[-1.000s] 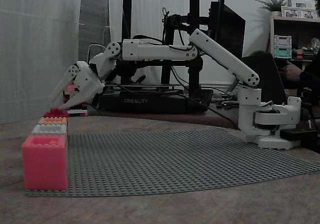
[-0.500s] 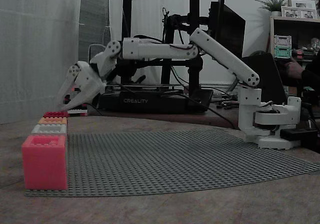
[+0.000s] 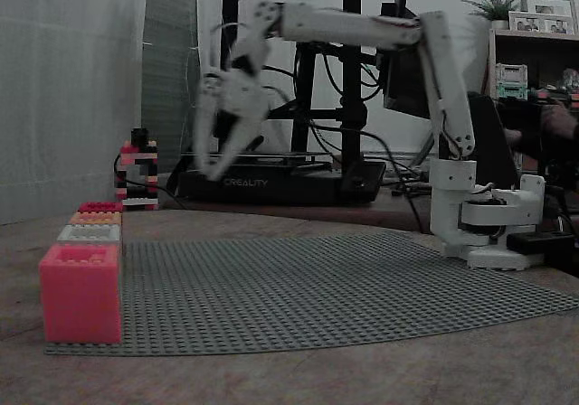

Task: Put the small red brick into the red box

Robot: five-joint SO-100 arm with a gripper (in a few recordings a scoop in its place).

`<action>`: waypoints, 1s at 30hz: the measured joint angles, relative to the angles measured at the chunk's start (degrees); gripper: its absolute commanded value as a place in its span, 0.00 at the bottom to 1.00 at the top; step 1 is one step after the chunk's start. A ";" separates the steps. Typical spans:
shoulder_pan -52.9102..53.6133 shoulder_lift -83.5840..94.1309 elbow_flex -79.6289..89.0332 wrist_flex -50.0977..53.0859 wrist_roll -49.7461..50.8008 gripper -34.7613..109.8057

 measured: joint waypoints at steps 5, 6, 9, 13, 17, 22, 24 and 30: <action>-3.78 17.75 27.07 -1.67 3.69 0.24; -4.48 21.18 31.73 -2.37 4.66 0.24; -5.80 30.50 43.33 -4.48 7.38 0.24; -6.59 43.42 56.34 -7.38 10.02 0.24; -6.59 56.69 66.01 -7.91 11.25 0.24; -6.59 74.00 73.65 -5.10 11.25 0.24; -6.59 80.95 75.85 -3.60 11.25 0.24; -6.68 96.68 83.06 0.53 11.25 0.24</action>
